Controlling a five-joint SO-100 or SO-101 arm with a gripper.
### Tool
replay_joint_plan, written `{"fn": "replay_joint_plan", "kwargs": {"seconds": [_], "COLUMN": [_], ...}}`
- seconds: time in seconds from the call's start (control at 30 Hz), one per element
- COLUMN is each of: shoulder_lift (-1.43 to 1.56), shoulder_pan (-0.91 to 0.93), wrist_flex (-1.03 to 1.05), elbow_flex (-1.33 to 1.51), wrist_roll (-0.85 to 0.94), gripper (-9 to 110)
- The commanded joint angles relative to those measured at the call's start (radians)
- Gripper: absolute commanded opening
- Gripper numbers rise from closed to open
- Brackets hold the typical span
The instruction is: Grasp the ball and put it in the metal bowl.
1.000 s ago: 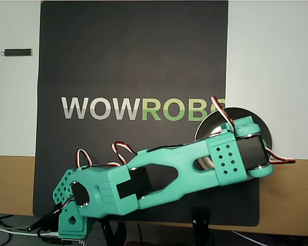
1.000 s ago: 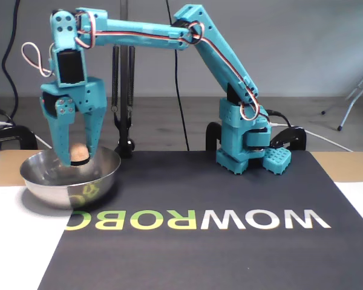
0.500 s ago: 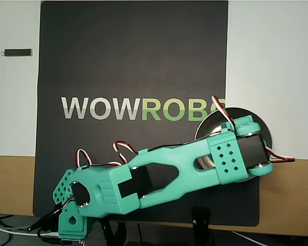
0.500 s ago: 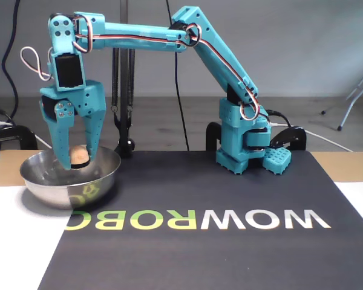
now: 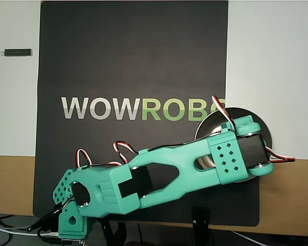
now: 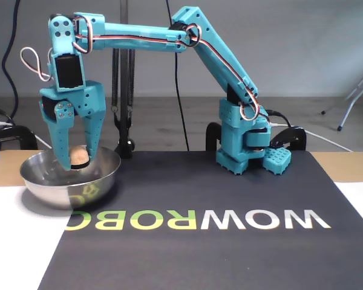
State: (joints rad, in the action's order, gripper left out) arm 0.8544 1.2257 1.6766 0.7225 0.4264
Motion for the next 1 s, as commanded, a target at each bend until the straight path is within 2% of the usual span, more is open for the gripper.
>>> {"fn": "replay_joint_plan", "kwargs": {"seconds": [0.0, 0.13, 0.3, 0.4, 0.97], "shoulder_lift": [0.008, 0.008, 0.008, 0.008, 0.008], "shoulder_pan": [-0.002, -0.002, 0.000, 0.000, 0.002], "wrist_flex": [-0.003, -0.003, -0.003, -0.003, -0.003], "elbow_flex": [-0.043, -0.043, -0.041, -0.037, -0.032], "wrist_roll": [0.006, 0.008, 0.008, 0.006, 0.008], "gripper": [23, 25, 51, 58, 57]}}
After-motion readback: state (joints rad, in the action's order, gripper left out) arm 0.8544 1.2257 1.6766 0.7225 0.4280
